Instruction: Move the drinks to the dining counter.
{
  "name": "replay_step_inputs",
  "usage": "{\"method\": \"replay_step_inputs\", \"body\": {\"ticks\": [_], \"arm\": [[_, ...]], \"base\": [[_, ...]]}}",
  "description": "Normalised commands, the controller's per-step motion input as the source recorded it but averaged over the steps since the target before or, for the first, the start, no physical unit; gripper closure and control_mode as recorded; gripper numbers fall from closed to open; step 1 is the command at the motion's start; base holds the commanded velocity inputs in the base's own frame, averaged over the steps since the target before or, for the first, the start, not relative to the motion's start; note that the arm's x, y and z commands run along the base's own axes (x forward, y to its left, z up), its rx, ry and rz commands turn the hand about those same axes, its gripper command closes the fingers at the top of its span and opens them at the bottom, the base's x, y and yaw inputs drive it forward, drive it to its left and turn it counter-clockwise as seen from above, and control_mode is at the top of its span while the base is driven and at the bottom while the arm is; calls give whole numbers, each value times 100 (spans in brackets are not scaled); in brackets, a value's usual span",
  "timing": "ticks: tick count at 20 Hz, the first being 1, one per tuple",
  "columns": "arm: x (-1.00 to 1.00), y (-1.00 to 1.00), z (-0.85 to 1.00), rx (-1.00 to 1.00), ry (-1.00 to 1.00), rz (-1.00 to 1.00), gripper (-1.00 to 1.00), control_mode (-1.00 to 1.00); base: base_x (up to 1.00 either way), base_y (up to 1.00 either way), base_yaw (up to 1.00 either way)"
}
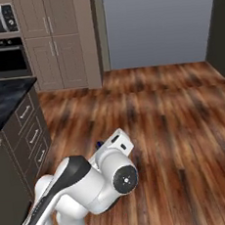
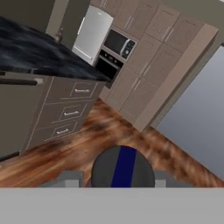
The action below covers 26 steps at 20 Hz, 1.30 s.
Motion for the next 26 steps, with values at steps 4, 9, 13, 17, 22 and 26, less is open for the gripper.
{"method": "replay_step_inputs", "body": {"ticks": [4,9,13,17,22,26], "arm": [[0,0,0,0,0,0,100,100],[0,0,0,0,0,0,100,100],[0,0,0,0,0,0,100,100],[0,0,0,0,0,0,100,100],[0,0,0,0,0,0,100,100],[0,0,0,0,0,0,100,100]], "base": [[87,21,13],[96,20,13],[89,27,15],[93,26,16],[97,24,17],[87,24,23]]}}
